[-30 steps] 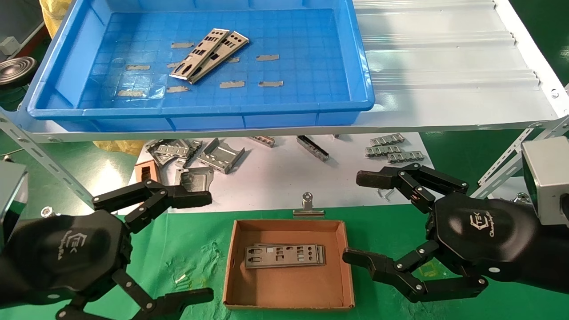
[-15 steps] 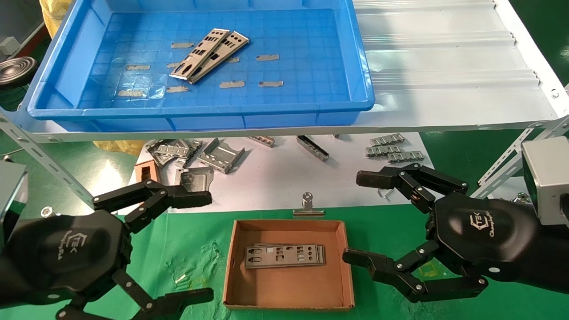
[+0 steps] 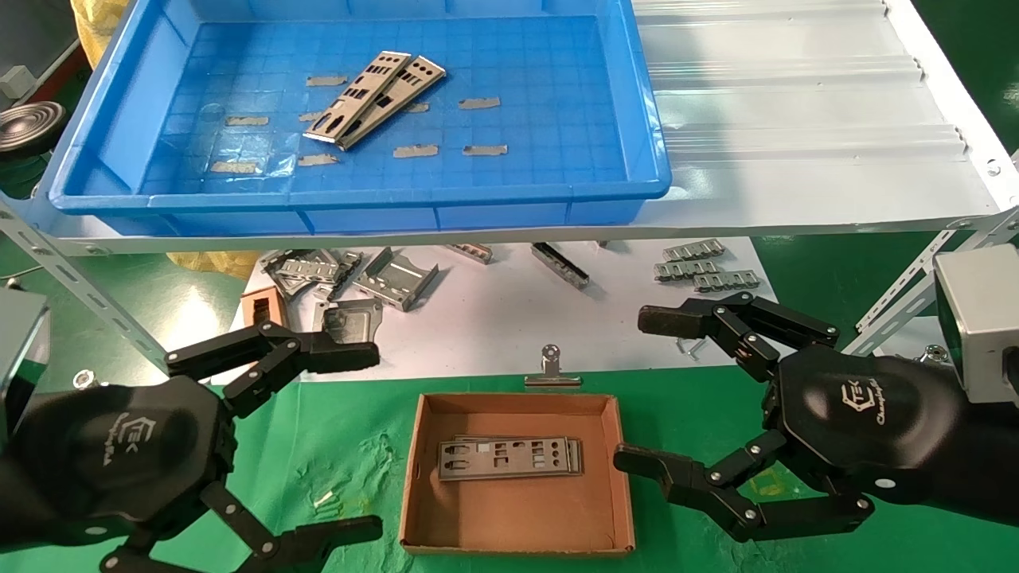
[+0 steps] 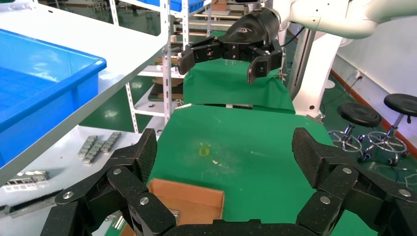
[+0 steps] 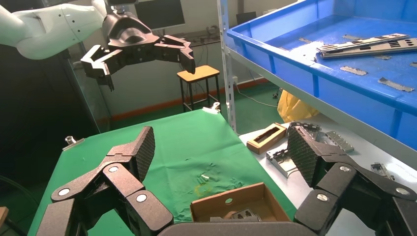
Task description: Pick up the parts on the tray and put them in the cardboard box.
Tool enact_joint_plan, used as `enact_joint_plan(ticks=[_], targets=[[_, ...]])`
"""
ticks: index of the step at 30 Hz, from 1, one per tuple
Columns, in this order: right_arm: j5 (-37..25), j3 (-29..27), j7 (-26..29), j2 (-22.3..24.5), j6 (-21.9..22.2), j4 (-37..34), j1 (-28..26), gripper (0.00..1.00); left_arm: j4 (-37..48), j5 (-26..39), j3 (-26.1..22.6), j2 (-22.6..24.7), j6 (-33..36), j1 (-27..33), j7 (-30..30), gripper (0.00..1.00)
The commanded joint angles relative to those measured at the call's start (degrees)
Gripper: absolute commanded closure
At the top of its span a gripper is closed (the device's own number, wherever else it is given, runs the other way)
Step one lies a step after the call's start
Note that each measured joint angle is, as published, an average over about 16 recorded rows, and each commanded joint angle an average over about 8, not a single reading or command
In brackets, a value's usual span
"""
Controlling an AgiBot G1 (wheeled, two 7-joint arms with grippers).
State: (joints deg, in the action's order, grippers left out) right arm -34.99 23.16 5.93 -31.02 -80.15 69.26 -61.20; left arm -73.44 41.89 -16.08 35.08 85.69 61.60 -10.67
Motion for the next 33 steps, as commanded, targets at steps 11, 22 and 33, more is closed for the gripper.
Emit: enact_joint_plan(ticks=[11, 22, 33], targets=[[0.00, 0.00, 0.00, 0.00, 0.00, 0.00, 0.00, 0.00, 0.00, 0.00, 0.00, 0.00, 0.00, 0.00, 0.00, 0.00], [0.00, 0.00, 0.00, 0.00, 0.00, 0.00, 0.00, 0.00, 0.00, 0.00, 0.00, 0.00, 0.00, 0.00, 0.00, 0.00], [0.00, 0.00, 0.00, 0.00, 0.00, 0.00, 0.00, 0.00, 0.00, 0.00, 0.00, 0.00, 0.00, 0.00, 0.00, 0.00]])
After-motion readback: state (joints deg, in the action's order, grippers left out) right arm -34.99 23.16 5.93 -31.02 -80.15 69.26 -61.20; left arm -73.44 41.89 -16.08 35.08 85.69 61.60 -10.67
